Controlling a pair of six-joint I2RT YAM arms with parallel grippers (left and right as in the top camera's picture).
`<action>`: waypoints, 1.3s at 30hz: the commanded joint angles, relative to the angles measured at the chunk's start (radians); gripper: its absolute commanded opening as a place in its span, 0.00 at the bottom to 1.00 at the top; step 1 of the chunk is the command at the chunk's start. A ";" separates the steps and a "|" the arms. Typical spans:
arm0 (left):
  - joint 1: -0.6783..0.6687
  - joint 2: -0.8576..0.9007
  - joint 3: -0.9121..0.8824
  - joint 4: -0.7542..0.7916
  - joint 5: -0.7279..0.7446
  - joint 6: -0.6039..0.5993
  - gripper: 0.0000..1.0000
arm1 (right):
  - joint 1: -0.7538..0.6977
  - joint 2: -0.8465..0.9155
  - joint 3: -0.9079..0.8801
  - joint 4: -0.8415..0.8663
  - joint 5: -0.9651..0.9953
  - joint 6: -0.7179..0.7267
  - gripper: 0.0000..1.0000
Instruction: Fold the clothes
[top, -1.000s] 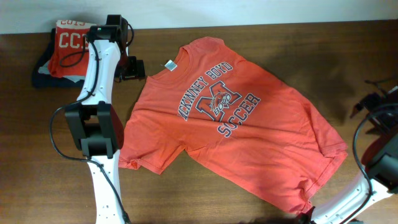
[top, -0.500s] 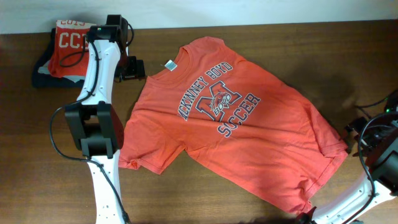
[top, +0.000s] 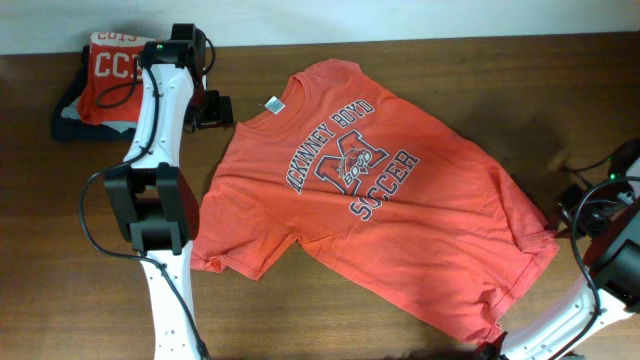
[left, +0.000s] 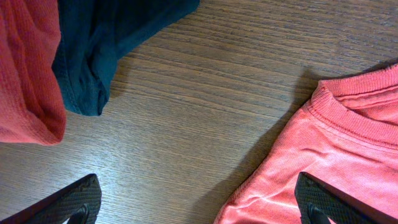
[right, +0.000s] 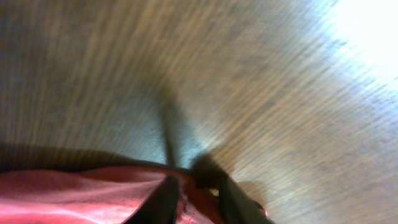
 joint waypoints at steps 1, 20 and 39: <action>0.000 -0.002 0.015 0.002 0.000 0.002 0.99 | 0.024 -0.010 -0.012 0.011 0.006 0.005 0.15; 0.000 -0.002 0.015 0.002 0.000 0.002 0.99 | 0.025 -0.010 0.271 0.008 0.015 -0.113 0.04; -0.005 -0.002 0.015 0.002 0.000 0.002 0.99 | 0.029 0.023 0.319 0.380 0.067 -0.188 0.04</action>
